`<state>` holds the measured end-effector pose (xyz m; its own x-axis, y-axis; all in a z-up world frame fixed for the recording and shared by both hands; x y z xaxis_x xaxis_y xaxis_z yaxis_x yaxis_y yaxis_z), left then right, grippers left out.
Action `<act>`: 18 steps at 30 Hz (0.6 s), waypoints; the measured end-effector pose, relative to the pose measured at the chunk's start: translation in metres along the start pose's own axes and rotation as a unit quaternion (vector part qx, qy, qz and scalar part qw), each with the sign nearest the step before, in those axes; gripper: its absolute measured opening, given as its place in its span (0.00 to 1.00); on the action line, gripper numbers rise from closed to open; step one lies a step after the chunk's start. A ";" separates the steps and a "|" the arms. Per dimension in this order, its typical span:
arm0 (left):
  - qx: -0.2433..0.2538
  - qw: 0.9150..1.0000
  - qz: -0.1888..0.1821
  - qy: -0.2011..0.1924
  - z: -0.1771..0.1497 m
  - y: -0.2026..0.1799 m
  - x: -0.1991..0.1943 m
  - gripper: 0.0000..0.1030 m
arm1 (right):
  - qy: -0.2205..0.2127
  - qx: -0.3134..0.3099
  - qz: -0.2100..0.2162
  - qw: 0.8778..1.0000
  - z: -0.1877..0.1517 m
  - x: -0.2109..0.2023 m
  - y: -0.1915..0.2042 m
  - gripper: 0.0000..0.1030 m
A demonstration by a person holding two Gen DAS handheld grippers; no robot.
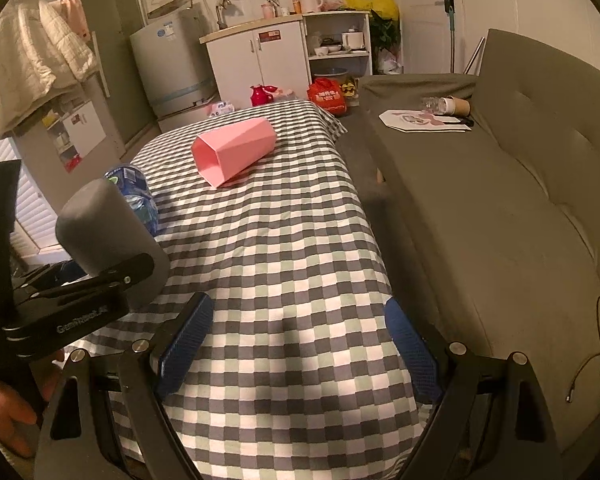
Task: Flip cup upside down
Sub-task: 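Lower the grey cup rim-down onto the tablecloth and open the left gripper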
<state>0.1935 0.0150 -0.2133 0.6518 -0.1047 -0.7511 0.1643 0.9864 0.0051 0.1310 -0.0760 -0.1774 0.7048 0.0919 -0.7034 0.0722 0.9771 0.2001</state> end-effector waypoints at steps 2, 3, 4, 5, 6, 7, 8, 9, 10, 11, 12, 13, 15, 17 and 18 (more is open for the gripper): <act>0.000 1.000 -0.009 0.002 -0.001 -0.004 -0.002 0.71 | 0.001 0.000 -0.001 1.000 0.000 0.001 0.000 0.85; 0.000 1.000 -0.014 0.004 -0.003 -0.007 -0.004 0.71 | 0.001 -0.001 -0.001 1.000 0.000 0.001 0.000 0.85; 0.000 1.000 -0.017 0.005 -0.004 -0.008 -0.005 0.71 | 0.001 -0.001 -0.001 1.000 0.001 0.001 0.000 0.85; 0.002 1.000 -0.018 0.005 -0.005 -0.010 -0.006 0.71 | 0.001 -0.003 -0.001 1.000 0.001 0.002 0.001 0.85; 0.006 1.000 -0.017 0.005 -0.005 -0.011 -0.006 0.71 | 0.001 -0.003 -0.002 1.000 0.001 0.002 0.002 0.85; 0.011 1.000 -0.015 0.004 -0.005 -0.012 -0.006 0.71 | 0.000 -0.004 -0.002 1.000 0.001 0.001 0.002 0.85; 0.015 1.000 -0.015 0.003 -0.006 -0.013 -0.007 0.71 | 0.000 -0.005 -0.002 1.000 0.002 0.001 0.002 0.85; 0.018 1.000 -0.018 0.001 -0.006 -0.013 -0.007 0.72 | 0.000 -0.006 -0.003 1.000 0.002 0.001 0.003 0.85; 0.016 1.000 -0.025 0.000 -0.007 -0.013 -0.009 0.72 | 0.000 -0.006 -0.004 1.000 0.003 -0.001 0.003 0.85; 0.013 0.999 -0.031 0.001 -0.009 -0.013 -0.010 0.72 | -0.002 -0.007 -0.005 1.000 0.004 -0.003 0.004 0.85; 0.009 0.999 -0.037 0.003 -0.010 -0.012 -0.012 0.73 | -0.005 -0.008 -0.006 1.000 0.006 -0.007 0.004 0.85; 0.003 0.999 -0.045 0.005 -0.011 -0.012 -0.015 0.74 | -0.010 -0.008 -0.005 1.000 0.010 -0.011 0.006 0.85; -0.007 0.999 -0.054 0.003 -0.011 -0.010 -0.023 0.78 | -0.020 -0.011 -0.007 1.000 0.017 -0.022 0.009 0.85; -0.011 0.999 -0.053 -0.006 -0.010 -0.007 -0.036 0.78 | -0.032 -0.015 -0.006 0.999 0.024 -0.035 0.015 0.85; -0.011 0.999 -0.051 -0.010 -0.009 -0.006 -0.042 0.79 | -0.036 -0.017 -0.005 0.999 0.026 -0.040 0.017 0.85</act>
<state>0.1586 0.0142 -0.1882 0.6476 -0.2070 -0.7333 0.2137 0.9731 -0.0860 0.1224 -0.0678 -0.1279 0.7534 0.0686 -0.6540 0.0571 0.9840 0.1689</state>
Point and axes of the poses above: each gripper's, at about its wrist camera, not at the fingertips, and x roughly the way its jaws point, y to its left, z to its top, the point moved 10 cm from there along x, roughly the way its jaws point, and after that the axes turned 5 degrees about z, right-handed, at the moved point
